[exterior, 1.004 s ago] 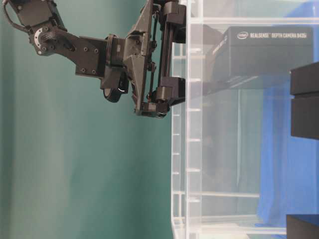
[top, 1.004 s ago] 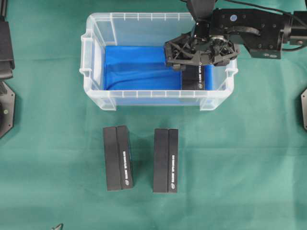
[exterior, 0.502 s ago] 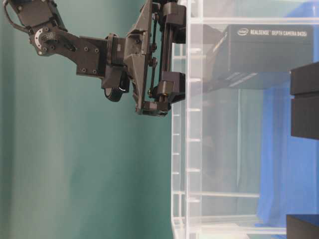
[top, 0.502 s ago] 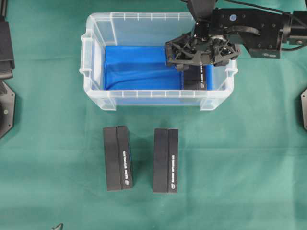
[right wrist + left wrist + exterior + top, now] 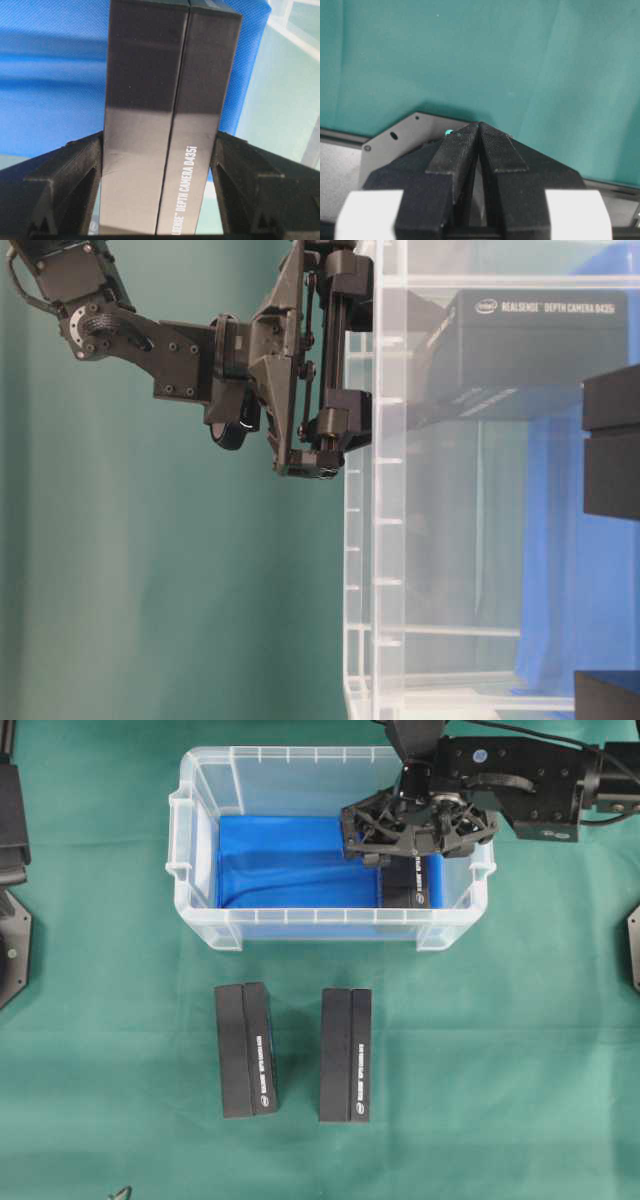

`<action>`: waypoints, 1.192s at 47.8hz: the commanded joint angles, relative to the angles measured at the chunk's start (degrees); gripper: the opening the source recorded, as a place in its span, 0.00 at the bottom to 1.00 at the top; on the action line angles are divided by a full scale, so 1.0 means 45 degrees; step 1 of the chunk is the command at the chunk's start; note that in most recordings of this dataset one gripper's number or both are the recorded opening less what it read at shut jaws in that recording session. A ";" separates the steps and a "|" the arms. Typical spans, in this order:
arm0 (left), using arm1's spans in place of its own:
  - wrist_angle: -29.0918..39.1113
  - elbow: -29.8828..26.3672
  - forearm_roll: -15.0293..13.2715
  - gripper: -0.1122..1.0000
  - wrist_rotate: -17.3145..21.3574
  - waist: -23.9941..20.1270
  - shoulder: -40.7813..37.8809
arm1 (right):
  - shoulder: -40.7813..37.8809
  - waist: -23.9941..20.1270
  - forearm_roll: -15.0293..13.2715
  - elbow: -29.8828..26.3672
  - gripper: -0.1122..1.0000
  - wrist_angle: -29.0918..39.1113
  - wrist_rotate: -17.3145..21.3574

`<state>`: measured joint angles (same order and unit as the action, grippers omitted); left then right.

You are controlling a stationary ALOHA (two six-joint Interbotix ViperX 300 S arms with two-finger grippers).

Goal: Take the box out of the case with the right arm.
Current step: 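Lower the right gripper around the last box and close on it, then lift the gripped box up out of the case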

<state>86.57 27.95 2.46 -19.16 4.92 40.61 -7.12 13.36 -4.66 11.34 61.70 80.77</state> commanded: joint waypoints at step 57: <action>-0.0488 -0.0117 0.0020 0.18 0.0059 -0.0020 0.0000 | 0.0977 -0.0059 -0.0410 -0.5527 0.70 0.6055 -0.0156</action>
<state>84.64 27.95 2.46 -18.98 4.92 40.52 -4.83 13.27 -6.15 -10.55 87.80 80.24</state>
